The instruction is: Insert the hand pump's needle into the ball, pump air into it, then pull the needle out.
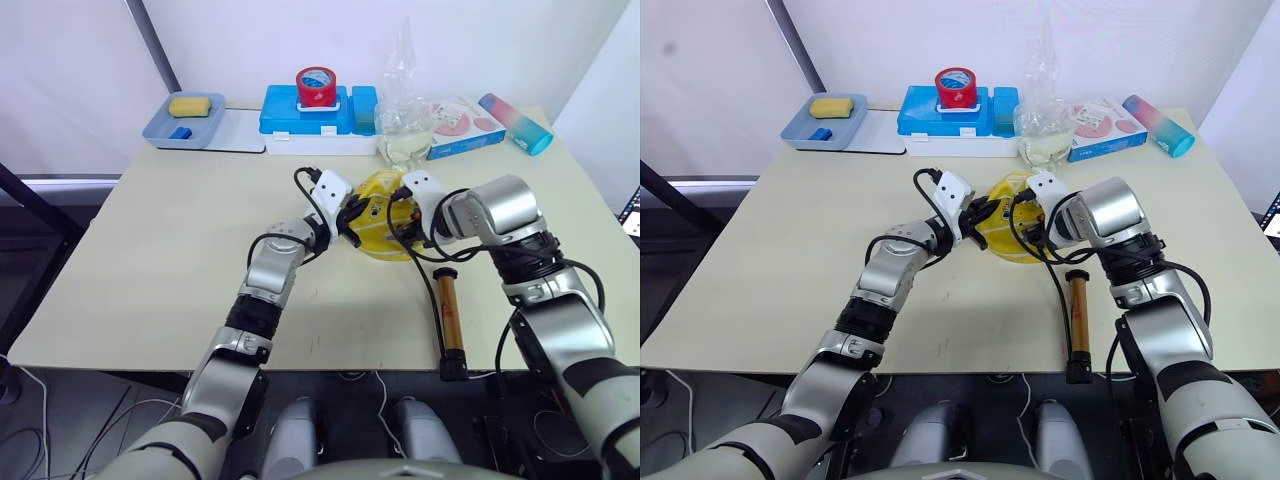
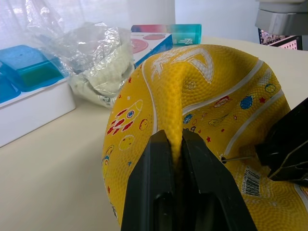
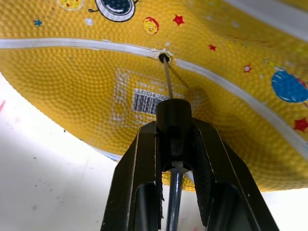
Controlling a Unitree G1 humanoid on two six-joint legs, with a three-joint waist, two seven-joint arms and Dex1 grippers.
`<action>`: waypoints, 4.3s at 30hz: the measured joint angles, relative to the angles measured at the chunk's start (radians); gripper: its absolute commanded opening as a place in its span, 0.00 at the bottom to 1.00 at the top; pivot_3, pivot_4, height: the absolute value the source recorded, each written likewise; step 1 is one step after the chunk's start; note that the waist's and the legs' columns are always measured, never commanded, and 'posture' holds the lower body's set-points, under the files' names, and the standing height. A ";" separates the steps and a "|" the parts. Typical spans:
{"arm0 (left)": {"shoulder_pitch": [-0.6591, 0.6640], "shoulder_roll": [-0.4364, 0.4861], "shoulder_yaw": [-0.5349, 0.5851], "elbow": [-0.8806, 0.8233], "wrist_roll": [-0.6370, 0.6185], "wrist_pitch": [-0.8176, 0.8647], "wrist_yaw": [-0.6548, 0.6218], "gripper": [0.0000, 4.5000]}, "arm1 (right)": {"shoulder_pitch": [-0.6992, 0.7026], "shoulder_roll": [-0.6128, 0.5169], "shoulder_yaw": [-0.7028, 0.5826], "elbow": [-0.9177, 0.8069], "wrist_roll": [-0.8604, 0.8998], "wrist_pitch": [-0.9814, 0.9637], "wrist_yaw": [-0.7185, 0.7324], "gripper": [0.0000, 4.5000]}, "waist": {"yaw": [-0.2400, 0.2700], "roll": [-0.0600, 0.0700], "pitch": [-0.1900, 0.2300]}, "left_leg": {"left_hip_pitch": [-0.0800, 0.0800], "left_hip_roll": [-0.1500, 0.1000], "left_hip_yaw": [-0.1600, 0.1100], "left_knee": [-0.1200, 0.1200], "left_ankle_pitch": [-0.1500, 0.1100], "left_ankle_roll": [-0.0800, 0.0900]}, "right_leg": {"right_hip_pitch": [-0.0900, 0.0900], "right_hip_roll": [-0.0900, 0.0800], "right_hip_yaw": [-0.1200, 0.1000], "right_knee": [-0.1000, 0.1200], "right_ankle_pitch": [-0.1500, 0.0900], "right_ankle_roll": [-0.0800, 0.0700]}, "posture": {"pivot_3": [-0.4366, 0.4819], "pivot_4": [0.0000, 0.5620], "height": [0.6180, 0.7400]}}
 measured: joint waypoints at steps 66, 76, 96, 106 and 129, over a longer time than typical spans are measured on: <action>-0.004 -0.006 0.009 0.023 0.011 -0.023 -0.001 0.00 | -0.056 0.046 -0.075 0.122 0.011 0.014 -0.055 0.07 | -0.002 0.000 0.000 | -0.001 0.001 -0.005 0.000 0.000 -0.001 | 0.000 -0.003 -0.011 0.001 0.000 0.000 | 0.48 0.27 1.00; -0.003 -0.005 0.012 0.023 0.010 -0.015 -0.001 0.00 | -0.087 0.086 -0.101 0.161 -0.003 0.029 -0.081 0.07 | -0.005 0.000 0.000 | -0.001 0.002 -0.005 0.000 0.000 -0.001 | 0.000 -0.003 -0.011 0.001 0.000 0.000 | 0.48 0.27 1.00; -0.003 -0.005 0.018 0.021 0.010 -0.009 -0.003 0.00 | -0.144 0.132 -0.154 0.294 -0.030 -0.029 -0.094 0.07 | -0.007 0.000 0.000 | 0.000 0.006 -0.004 0.000 0.000 -0.001 | 0.000 -0.003 -0.014 0.001 0.000 0.000 | 0.48 0.27 1.00; 0.002 -0.001 0.024 0.022 0.012 -0.005 -0.003 0.00 | -0.175 0.149 -0.155 0.424 -0.051 -0.124 -0.069 0.07 | -0.017 0.000 -0.009 | 0.001 0.007 -0.004 -0.001 -0.001 -0.002 | 0.000 -0.003 -0.015 0.001 0.000 0.000 | 0.48 0.27 1.00; 0.031 -0.002 0.038 0.026 0.020 -0.026 -0.024 0.00 | -0.187 0.146 -0.045 0.564 -0.158 -0.314 0.174 0.07 | -0.027 -0.001 -0.027 | 0.003 0.010 -0.003 -0.002 -0.003 -0.006 | 0.000 -0.022 -0.046 0.001 0.000 0.000 | 0.48 0.27 1.00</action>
